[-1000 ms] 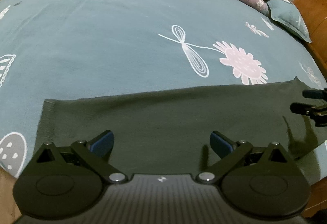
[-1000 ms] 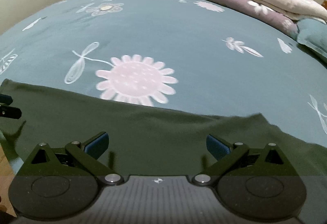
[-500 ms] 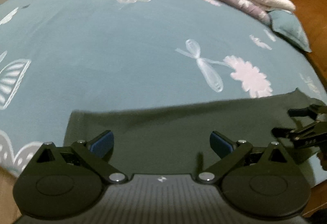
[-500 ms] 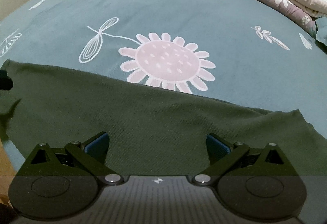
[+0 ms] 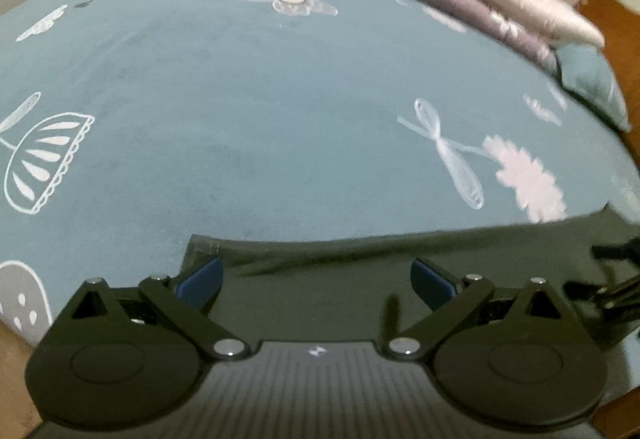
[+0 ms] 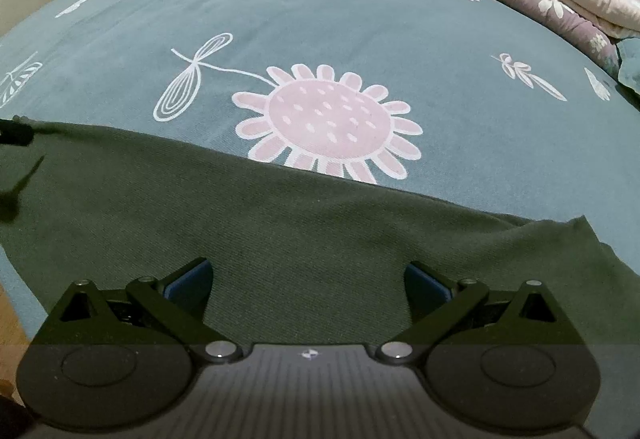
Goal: Fold clothes
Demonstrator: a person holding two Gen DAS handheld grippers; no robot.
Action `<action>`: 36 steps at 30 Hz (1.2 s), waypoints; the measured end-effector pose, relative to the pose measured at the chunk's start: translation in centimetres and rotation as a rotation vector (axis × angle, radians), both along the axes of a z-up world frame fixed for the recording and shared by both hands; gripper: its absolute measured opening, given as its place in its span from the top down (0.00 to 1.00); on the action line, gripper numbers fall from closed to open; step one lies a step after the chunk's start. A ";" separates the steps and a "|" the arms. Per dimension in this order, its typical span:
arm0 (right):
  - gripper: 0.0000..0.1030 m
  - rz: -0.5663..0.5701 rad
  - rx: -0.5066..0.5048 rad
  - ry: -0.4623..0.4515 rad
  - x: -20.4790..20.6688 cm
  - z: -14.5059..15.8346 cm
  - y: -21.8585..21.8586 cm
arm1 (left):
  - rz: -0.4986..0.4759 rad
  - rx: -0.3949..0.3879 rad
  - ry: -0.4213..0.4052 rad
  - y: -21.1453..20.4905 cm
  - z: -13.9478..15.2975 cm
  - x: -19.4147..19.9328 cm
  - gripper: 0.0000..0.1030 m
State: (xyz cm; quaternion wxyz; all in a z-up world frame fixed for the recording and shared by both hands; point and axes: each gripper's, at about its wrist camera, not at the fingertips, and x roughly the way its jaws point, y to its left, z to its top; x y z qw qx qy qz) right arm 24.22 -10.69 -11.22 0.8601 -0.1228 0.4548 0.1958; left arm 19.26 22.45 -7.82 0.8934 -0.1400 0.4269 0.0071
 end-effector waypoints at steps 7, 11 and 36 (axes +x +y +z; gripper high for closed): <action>0.00 0.002 0.003 -0.004 -0.1 0.1 0.0 | -0.064 -0.066 0.003 -0.6 -0.2 -1.5 0.03; 0.00 0.004 0.003 -0.005 -0.1 0.1 0.0 | -0.042 -0.039 0.025 -0.2 -0.4 -2.5 0.03; 0.00 0.414 -0.059 -0.194 -0.6 5.3 8.5 | 0.358 -0.480 -0.156 6.8 0.2 -8.6 0.03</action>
